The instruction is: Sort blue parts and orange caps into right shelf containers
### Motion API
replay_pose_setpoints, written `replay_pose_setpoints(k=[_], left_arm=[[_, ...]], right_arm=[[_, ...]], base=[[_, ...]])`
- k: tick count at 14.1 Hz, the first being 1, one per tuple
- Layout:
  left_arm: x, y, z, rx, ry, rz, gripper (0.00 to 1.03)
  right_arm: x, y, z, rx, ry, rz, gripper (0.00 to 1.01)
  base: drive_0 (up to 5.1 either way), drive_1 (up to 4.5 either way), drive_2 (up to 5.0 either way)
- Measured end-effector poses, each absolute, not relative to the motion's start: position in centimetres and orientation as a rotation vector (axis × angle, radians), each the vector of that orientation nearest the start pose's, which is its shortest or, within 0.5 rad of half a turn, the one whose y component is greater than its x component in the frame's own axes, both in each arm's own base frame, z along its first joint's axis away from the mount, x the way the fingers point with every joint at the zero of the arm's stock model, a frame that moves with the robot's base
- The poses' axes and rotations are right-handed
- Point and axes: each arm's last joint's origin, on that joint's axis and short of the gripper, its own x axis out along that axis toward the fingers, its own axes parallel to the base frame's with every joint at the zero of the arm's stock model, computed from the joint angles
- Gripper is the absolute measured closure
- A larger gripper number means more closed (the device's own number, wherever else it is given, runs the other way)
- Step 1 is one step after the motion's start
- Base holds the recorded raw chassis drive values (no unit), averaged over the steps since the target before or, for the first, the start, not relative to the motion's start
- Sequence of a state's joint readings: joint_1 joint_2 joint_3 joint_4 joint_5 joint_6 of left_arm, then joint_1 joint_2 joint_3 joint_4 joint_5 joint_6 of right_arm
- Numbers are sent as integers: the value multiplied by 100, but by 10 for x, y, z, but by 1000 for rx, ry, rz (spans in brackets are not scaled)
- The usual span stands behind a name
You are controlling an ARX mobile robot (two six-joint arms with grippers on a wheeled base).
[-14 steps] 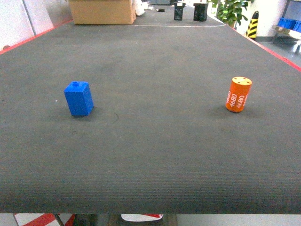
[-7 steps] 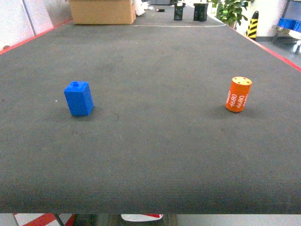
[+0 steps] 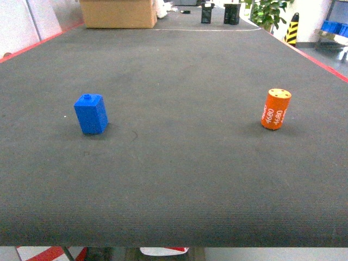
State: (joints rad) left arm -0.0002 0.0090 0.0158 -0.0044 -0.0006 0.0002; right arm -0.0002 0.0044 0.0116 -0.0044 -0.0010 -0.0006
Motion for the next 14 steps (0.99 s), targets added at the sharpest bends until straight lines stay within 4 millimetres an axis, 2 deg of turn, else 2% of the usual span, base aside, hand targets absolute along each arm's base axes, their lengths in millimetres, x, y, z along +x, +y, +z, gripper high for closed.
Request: replay_pose_setpoints(k=[1, 2, 3, 5, 7, 10, 11, 12, 14], left_arm=[[97, 0, 168, 0, -2, 1, 5], [97, 0, 168, 0, -2, 1, 5], [97, 0, 168, 0, -3, 0, 5], [97, 0, 168, 0, -3, 0, 5], [97, 0, 168, 0, -3, 1, 5], [97, 0, 168, 0, -3, 0, 5], [97, 0, 168, 0, -3, 0, 5], [97, 0, 168, 0, -3, 0, 5], [97, 0, 168, 0, -2, 0, 5]], right_arm=[[97, 0, 166, -3, 8, -3, 3], [99, 0, 163, -39, 177, -44, 3], [110, -1, 161, -53, 268, -50, 3], [142, -5, 172, -48, 267, -43, 3], [191, -5, 187, -37, 243, 9, 3], [279, 1, 178, -5, 365, 62, 3], [332, 7, 166, 27, 465, 79, 3], [373, 18, 156, 30, 512, 84, 3], [411, 30, 153, 40, 538, 96, 3]], base=[[0, 0, 0], [0, 0, 0], [0, 0, 0], [0, 0, 0], [0, 0, 0], [0, 0, 0], [0, 0, 0], [0, 0, 0], [0, 0, 0]])
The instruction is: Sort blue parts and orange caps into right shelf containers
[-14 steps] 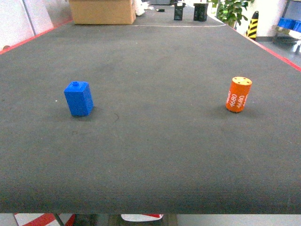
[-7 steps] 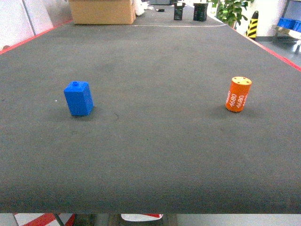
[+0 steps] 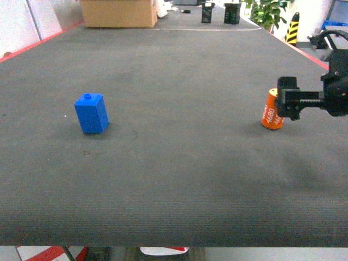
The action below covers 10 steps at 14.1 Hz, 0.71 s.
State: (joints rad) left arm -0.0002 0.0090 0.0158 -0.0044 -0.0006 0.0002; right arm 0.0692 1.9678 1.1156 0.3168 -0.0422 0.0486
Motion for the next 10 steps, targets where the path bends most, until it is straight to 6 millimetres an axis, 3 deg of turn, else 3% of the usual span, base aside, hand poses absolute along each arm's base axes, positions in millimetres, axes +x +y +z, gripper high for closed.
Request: replay_pose_setpoints(k=[4, 5, 7, 9, 10], left_arm=[[97, 0, 168, 0, -3, 0, 5], [97, 0, 168, 0, -3, 0, 5], [97, 0, 168, 0, -2, 0, 5], [97, 0, 168, 0, -2, 0, 5], [97, 0, 168, 0, -3, 0, 5]], right_arm=[[472, 38, 148, 25, 554, 64, 3], [477, 41, 147, 19, 555, 66, 7], [480, 47, 141, -6, 543, 86, 36], [481, 47, 140, -13, 535, 88, 52], [480, 47, 139, -16, 528, 87, 55]], base=[[0, 0, 0], [0, 0, 0], [0, 0, 0], [0, 0, 0], [0, 0, 0]])
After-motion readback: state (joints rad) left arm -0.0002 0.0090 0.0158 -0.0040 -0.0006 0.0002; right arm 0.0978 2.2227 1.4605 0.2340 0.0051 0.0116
